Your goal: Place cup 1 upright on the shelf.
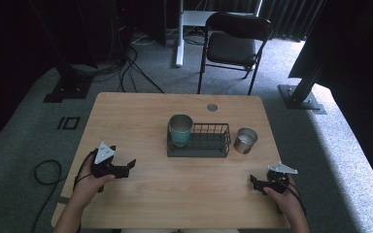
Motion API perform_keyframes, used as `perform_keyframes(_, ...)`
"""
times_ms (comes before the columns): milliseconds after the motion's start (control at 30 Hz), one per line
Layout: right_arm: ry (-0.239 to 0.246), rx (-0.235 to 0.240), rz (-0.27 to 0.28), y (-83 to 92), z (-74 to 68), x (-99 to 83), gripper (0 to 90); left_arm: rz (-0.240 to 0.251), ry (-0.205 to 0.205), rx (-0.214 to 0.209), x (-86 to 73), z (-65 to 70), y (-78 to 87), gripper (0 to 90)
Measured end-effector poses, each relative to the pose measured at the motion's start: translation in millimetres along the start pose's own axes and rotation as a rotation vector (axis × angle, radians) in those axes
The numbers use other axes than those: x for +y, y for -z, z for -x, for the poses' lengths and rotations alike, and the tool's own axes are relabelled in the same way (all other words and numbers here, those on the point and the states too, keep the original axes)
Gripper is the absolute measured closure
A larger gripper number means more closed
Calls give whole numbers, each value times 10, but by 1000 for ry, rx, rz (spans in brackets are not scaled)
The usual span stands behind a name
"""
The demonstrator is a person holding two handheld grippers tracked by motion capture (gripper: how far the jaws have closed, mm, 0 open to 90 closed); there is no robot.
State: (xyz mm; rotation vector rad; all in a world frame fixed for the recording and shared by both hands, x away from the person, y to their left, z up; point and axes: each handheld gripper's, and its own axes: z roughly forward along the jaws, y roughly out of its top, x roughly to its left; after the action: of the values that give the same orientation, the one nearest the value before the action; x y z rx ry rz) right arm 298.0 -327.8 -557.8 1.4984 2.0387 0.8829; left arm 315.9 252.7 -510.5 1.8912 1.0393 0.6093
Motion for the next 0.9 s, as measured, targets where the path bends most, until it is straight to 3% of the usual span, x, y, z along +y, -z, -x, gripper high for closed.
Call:
perform_keyframes(767, 3, 0, 1, -1, 2, -1, 120, -127, 66, 51, -493, -272, 267, 27)
perform_keyframes(900, 3, 0, 0, -1, 2, -1, 120, -141, 93, 83, -540, -321, 288, 27)
